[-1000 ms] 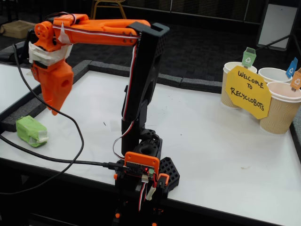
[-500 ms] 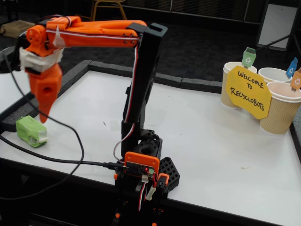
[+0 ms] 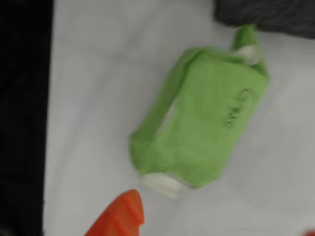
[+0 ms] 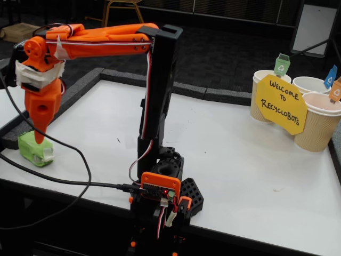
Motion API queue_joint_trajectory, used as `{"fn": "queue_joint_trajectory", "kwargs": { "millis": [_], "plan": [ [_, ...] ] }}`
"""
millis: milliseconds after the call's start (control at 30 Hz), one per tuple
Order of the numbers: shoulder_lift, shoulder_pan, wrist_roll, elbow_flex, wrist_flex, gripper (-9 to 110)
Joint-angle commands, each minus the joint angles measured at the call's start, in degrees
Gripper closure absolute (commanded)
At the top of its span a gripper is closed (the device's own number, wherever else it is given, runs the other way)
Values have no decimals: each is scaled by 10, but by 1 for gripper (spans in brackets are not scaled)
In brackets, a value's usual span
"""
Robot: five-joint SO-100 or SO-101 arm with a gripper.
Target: Sort rubbish by color.
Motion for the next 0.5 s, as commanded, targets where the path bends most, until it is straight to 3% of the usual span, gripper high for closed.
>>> {"fn": "queue_joint_trajectory", "kwargs": {
  "millis": [0,267,467],
  "plan": [
    [16,17,33,-76,-16,70],
    [17,-115,34,-87,-22,68],
    [15,-106,38,-59,-40,69]
  ]
}}
